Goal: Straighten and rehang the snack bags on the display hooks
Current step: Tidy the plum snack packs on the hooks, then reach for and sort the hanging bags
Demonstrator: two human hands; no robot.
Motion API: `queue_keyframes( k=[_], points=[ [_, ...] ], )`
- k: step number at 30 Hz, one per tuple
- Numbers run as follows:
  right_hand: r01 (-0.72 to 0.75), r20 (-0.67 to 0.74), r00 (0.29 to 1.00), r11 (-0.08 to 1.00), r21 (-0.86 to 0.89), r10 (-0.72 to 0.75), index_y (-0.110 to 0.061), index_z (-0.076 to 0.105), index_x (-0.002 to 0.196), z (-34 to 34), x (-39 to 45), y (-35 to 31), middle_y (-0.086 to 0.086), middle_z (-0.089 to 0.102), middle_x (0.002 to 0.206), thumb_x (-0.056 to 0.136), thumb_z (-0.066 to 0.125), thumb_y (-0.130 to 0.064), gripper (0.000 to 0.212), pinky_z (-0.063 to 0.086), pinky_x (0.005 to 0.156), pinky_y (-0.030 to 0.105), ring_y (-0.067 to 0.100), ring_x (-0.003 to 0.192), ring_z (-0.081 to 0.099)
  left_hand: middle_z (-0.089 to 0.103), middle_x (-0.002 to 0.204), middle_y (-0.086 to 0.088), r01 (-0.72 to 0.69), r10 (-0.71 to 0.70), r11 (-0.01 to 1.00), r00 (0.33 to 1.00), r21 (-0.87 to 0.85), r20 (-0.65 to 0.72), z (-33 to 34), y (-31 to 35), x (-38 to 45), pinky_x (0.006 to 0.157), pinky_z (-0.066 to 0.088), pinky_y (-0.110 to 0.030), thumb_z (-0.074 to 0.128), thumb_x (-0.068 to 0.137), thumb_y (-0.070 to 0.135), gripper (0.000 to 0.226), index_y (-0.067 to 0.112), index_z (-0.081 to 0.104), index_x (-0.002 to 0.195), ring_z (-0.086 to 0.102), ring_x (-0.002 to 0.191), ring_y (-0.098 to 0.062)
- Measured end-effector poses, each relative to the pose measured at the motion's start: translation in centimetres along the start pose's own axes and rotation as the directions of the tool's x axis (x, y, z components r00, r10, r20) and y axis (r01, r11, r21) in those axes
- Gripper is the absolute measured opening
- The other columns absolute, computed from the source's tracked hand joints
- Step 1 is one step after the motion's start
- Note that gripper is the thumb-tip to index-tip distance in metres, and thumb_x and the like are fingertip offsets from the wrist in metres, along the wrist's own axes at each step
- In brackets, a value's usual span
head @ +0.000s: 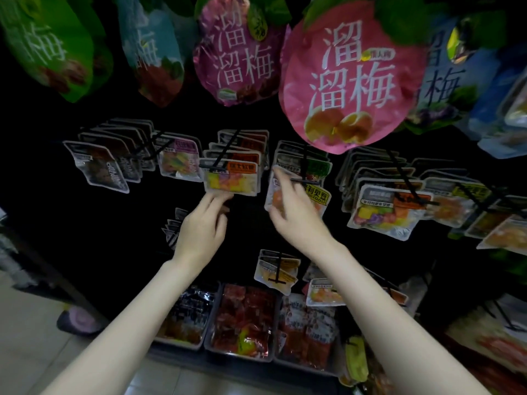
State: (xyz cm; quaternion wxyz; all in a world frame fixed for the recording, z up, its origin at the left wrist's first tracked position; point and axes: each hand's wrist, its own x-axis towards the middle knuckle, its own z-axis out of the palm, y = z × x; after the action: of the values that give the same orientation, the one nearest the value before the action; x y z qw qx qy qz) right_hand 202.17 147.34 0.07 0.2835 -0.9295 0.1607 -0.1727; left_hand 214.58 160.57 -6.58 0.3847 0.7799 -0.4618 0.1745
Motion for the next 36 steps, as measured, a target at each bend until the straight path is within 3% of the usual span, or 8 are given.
queue_keyframes(
  k=[3, 6, 10, 13, 19, 26, 31, 36],
  points=[
    [0.118, -0.131, 0.983, 0.990, -0.078, -0.127, -0.029, 0.018, 0.147, -3.5, -3.6, 1.0, -0.013, 0.056, 0.078, 0.097, 0.046, -0.017, 0.059, 0.041, 0.049, 0.025, 0.014, 0.057, 0.055, 0.058, 0.105, -0.010, -0.184, 0.180, 0.982, 0.980, -0.046, -0.085, -0.6, 3.3, 0.8, 0.069, 0.048, -0.020, 0.039, 0.089, 0.008, 0.032, 0.003, 0.058, 0.114, 0.056, 0.082, -0.009],
    [0.144, -0.328, 0.930, 0.986, -0.082, -0.163, -0.023, 0.033, 0.140, -7.4, -6.4, 2.3, -0.004, 0.064, 0.087, 0.095, 0.049, -0.013, 0.050, 0.052, 0.058, 0.035, 0.013, 0.060, 0.061, 0.058, 0.104, -0.012, -0.334, 0.319, 0.941, 0.930, -0.056, -0.181, -0.2, 7.4, 3.2, 0.070, 0.046, -0.019, 0.042, 0.088, 0.002, 0.030, 0.002, 0.058, 0.113, 0.056, 0.081, -0.015],
    [0.054, -0.632, 0.773, 0.998, -0.020, -0.054, -0.008, 0.042, 0.133, -14.6, -5.9, 4.5, 0.002, 0.057, 0.112, 0.092, 0.054, -0.007, 0.043, 0.046, 0.074, 0.013, 0.014, 0.094, 0.059, 0.051, 0.116, -0.007, -0.435, 0.406, 0.900, 0.849, -0.012, -0.337, 0.5, 13.7, 7.0, 0.090, 0.037, -0.031, 0.044, 0.084, 0.002, 0.037, 0.012, 0.050, 0.119, 0.048, 0.104, -0.023],
    [-0.062, -0.597, 0.798, 0.997, 0.050, 0.080, -0.010, 0.033, 0.137, -19.1, -2.5, 7.3, 0.008, 0.043, 0.133, 0.089, 0.061, -0.020, 0.057, 0.043, 0.096, 0.025, 0.017, 0.120, 0.045, 0.047, 0.130, -0.010, -0.397, 0.421, 0.907, 0.844, 0.141, -0.331, 1.3, 17.0, 9.8, 0.101, 0.027, -0.041, 0.046, 0.079, 0.007, 0.045, 0.014, 0.050, 0.124, 0.037, 0.122, -0.027],
    [-0.100, -0.545, 0.787, 0.932, 0.349, 0.289, -0.008, 0.024, 0.143, -20.8, 3.2, 10.7, 0.009, 0.040, 0.140, 0.077, 0.074, -0.025, 0.085, 0.037, 0.106, 0.039, 0.025, 0.128, 0.041, 0.035, 0.147, -0.009, -0.315, 0.395, 0.891, 0.892, 0.326, -0.218, 3.1, 19.1, 12.9, 0.110, 0.006, -0.045, 0.043, 0.080, 0.022, 0.046, 0.018, 0.055, 0.124, 0.017, 0.136, -0.027],
    [0.044, -0.690, 0.649, 0.890, 0.454, 0.319, -0.012, 0.036, 0.102, -19.8, 2.2, 9.3, -0.002, 0.050, 0.083, 0.083, 0.061, 0.002, 0.035, 0.045, 0.079, 0.030, 0.013, 0.079, 0.054, 0.035, 0.147, -0.008, -0.292, 0.411, 0.859, 0.883, 0.421, -0.226, 3.8, 18.1, 13.4, 0.112, 0.007, -0.048, 0.043, 0.079, 0.020, 0.045, 0.017, 0.055, 0.122, 0.017, 0.138, -0.028],
    [0.233, -0.741, 0.628, 0.852, 0.469, 0.237, -0.011, 0.048, 0.114, -17.4, 0.6, 6.9, -0.002, 0.056, 0.100, 0.085, 0.063, -0.002, 0.034, 0.049, 0.074, 0.011, -0.001, 0.082, 0.058, 0.032, 0.147, -0.007, -0.269, 0.390, 0.855, 0.897, 0.444, -0.207, 3.7, 18.1, 13.4, 0.111, 0.006, -0.048, 0.038, 0.078, 0.023, 0.047, 0.017, 0.055, 0.122, 0.017, 0.137, -0.028],
    [0.163, -0.765, 0.602, 0.902, 0.399, 0.230, -0.004, 0.067, 0.094, -16.2, 1.0, 5.7, -0.003, 0.061, 0.081, 0.087, 0.062, -0.007, 0.009, 0.044, 0.066, 0.003, -0.008, 0.067, 0.053, 0.033, 0.147, -0.008, -0.261, 0.379, 0.848, 0.907, 0.462, -0.182, 3.4, 18.0, 13.6, 0.111, 0.005, -0.047, 0.046, 0.077, 0.018, 0.044, 0.017, 0.057, 0.120, 0.016, 0.137, -0.029]
  ],
)
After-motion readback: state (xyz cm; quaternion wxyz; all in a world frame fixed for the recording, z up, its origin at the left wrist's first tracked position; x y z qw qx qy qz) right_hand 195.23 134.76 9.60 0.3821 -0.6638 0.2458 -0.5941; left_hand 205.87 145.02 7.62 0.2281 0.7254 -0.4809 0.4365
